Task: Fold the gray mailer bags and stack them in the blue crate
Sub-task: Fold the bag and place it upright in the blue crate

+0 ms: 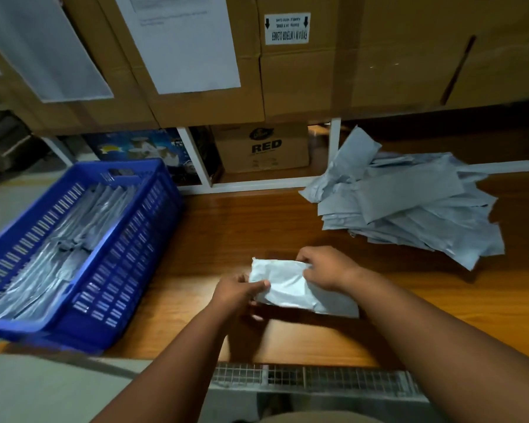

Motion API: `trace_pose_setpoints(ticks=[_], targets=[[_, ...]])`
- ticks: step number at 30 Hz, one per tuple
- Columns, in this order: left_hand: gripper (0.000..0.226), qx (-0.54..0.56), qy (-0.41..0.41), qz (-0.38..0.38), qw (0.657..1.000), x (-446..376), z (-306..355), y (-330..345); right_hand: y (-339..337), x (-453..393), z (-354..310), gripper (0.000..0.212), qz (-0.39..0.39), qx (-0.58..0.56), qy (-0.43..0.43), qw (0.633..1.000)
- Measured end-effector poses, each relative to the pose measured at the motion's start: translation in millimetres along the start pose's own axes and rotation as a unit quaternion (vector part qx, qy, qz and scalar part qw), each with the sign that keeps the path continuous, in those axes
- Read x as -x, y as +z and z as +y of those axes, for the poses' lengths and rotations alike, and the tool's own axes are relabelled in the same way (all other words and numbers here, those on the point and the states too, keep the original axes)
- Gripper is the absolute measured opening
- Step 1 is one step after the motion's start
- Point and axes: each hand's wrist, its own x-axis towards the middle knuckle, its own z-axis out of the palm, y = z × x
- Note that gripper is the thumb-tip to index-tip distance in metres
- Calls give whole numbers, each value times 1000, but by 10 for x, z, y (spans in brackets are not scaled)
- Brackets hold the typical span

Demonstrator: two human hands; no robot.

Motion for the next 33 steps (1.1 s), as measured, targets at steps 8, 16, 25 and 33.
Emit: trace_pose_setpoints(ticks=[8, 16, 25, 33], targets=[[37, -508, 104, 115, 847, 317, -416, -276, 579, 154, -257, 34, 20, 204, -114, 972], [50, -595, 427, 116, 671, 67, -504, -446, 809, 300, -446, 41, 137, 233, -83, 959], [64, -578, 394, 13, 715, -284, -965, -348, 1397, 313, -601, 52, 122, 191, -110, 968], [70, -590, 376, 5, 715, -337, -1017, -356, 1550, 271, -625, 67, 103, 196, -60, 973]])
